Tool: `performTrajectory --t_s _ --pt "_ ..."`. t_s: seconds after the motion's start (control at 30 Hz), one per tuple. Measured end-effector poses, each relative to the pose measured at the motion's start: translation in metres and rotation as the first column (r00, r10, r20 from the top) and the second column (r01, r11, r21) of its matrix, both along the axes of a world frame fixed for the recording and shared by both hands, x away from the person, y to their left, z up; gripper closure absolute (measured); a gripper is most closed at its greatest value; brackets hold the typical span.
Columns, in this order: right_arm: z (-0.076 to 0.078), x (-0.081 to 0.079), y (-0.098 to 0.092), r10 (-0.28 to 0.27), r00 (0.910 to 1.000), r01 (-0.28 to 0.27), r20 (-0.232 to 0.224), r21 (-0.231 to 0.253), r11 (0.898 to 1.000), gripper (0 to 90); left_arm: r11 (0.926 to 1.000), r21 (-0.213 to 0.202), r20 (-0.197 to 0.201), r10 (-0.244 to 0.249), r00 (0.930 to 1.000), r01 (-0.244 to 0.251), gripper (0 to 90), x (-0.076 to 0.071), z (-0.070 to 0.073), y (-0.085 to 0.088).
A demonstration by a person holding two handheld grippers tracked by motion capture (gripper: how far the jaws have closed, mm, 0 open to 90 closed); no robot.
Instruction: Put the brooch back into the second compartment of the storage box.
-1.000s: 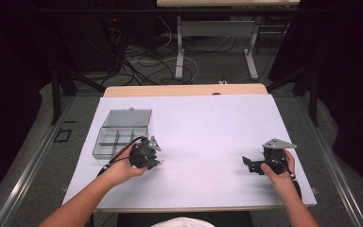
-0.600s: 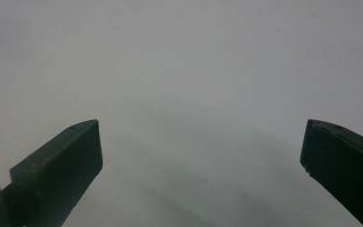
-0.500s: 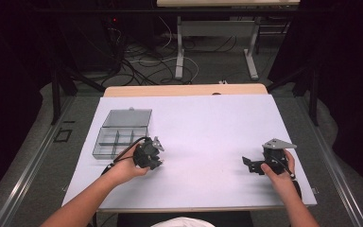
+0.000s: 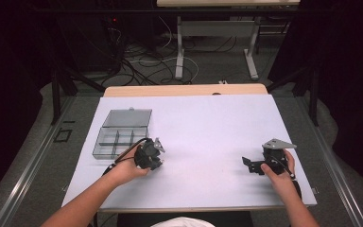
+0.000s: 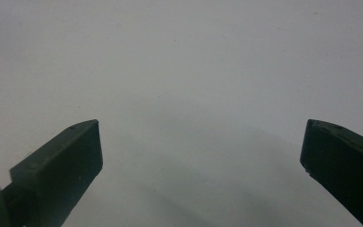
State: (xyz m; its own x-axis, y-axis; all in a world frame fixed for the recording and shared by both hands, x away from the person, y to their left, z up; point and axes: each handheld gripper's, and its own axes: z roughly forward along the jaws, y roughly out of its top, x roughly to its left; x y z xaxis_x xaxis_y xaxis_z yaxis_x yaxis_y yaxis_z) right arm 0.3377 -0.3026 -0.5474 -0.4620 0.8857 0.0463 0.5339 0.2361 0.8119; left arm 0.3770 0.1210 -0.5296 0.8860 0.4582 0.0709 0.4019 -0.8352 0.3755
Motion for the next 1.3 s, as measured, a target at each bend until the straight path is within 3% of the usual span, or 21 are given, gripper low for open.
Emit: performTrajectory --t_s 0.7,1.3 --pt "0.0 0.0 0.0 -0.005 1.0 0.005 0.005 -0.002 1.0 0.0 1.0 0.002 0.01 0.002 0.9999 -0.002 79.7 -0.002 0.001 0.001" --pt "0.0 0.0 0.0 0.0 1.0 0.0 -0.003 0.0 1.0 0.0 0.9999 -0.006 0.025 0.012 0.9996 -0.012 79.7 -0.001 0.011 0.003"
